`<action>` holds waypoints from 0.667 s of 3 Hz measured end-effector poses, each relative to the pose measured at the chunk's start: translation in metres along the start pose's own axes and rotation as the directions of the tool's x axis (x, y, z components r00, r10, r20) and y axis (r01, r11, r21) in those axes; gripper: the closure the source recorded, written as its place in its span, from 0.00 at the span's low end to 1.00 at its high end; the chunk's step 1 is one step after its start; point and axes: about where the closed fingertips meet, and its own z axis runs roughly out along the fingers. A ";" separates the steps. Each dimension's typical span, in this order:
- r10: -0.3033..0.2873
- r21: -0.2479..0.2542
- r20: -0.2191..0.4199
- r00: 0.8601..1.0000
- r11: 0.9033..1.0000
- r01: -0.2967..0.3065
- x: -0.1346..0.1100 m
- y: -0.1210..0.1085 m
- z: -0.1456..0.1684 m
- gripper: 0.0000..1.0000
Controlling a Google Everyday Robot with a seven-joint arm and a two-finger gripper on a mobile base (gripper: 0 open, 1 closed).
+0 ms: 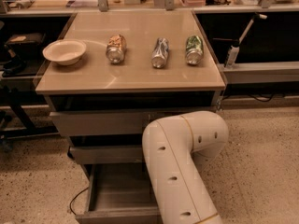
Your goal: Open bottom drawer
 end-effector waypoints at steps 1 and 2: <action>-0.035 -0.021 -0.007 0.999 0.999 0.035 -0.011 0.005 0.003 0.00; -0.035 -0.111 -0.039 0.999 0.993 0.030 0.001 0.027 0.014 0.00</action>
Offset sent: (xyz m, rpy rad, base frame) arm -0.0658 0.0185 -0.0117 0.0917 0.2575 0.0050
